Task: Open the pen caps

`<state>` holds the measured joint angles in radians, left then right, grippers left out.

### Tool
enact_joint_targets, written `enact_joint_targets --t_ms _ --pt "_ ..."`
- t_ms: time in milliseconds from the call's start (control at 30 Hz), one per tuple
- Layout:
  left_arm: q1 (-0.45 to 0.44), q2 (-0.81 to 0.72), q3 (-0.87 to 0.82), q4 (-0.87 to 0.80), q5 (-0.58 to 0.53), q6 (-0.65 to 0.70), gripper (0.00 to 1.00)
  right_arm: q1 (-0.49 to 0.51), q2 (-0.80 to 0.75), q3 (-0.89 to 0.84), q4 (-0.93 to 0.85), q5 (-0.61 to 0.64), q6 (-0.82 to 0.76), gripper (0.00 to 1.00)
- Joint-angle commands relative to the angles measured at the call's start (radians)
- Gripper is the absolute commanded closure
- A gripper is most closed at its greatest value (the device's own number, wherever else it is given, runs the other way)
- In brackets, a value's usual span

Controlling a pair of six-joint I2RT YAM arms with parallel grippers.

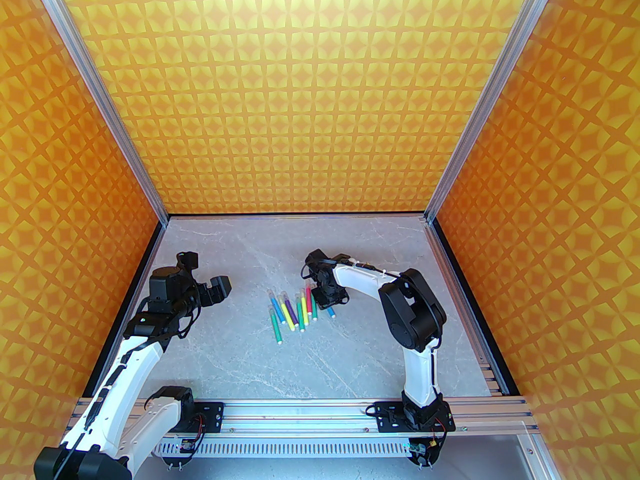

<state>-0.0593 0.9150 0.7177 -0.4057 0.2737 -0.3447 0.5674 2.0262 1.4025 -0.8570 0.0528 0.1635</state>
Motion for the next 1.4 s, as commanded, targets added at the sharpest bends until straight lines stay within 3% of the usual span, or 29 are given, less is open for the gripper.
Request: enact_joint_targets --t_ms 0,467,600,1033,1367 --pt "-0.005 -0.018 -0.012 0.01 0.017 -0.012 0.1 -0.009 0.112 -0.022 0.058 0.044 -0.012 0.75" --pt "-0.005 -0.004 -0.016 0.034 0.061 -0.014 0.1 -0.012 0.099 -0.049 0.082 0.023 -0.013 0.9" --pt "-0.005 -0.006 -0.02 0.042 0.072 -0.016 0.1 -0.016 0.056 -0.064 0.086 -0.001 -0.021 1.0" --pt "-0.013 0.023 -0.032 0.129 0.2 -0.033 0.1 -0.021 -0.202 -0.142 0.122 -0.038 -0.064 1.0" --pt "-0.182 0.183 -0.054 0.371 0.231 -0.168 0.14 -0.021 -0.346 -0.196 0.173 -0.184 -0.076 1.0"
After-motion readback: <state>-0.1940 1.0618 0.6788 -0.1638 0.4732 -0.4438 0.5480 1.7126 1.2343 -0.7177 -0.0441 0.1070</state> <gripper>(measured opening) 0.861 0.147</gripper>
